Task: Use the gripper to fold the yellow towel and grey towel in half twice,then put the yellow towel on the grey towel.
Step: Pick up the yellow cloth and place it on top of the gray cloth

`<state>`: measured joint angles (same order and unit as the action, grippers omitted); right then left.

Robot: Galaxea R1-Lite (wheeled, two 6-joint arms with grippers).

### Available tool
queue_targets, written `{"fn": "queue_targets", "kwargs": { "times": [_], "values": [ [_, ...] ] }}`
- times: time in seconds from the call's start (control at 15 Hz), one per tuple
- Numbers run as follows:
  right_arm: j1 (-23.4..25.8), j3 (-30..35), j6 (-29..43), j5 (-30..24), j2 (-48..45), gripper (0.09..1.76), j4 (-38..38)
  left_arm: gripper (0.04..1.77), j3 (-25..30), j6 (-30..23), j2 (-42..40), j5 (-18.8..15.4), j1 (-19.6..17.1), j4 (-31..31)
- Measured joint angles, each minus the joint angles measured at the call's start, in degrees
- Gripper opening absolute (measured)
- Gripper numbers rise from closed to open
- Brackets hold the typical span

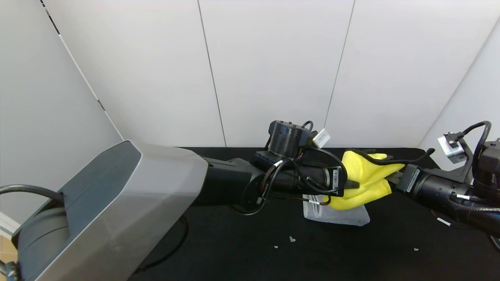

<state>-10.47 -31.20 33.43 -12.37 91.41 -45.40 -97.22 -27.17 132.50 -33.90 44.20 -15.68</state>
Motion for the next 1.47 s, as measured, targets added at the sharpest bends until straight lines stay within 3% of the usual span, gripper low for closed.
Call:
{"fn": "queue_targets", "kwargs": {
  "times": [0.4, 0.93, 1.47],
  "values": [
    [1.02, 2.23, -0.05, 0.09, 1.23, 0.14, -2.06, 0.19, -3.11, -0.24, 3.00, 0.13, 1.22, 0.16],
    [0.72, 1.93, -0.02, -0.61, 12.64, 0.14, -13.67, 0.19, -6.83, -0.27, 8.77, 0.17, -4.27, 0.09],
    [-3.52, 1.79, -0.33, -0.07, 20.53, 0.14, -17.08, 0.19, -7.33, -0.17, 10.97, 0.34, -6.50, 0.02]
  ]
}}
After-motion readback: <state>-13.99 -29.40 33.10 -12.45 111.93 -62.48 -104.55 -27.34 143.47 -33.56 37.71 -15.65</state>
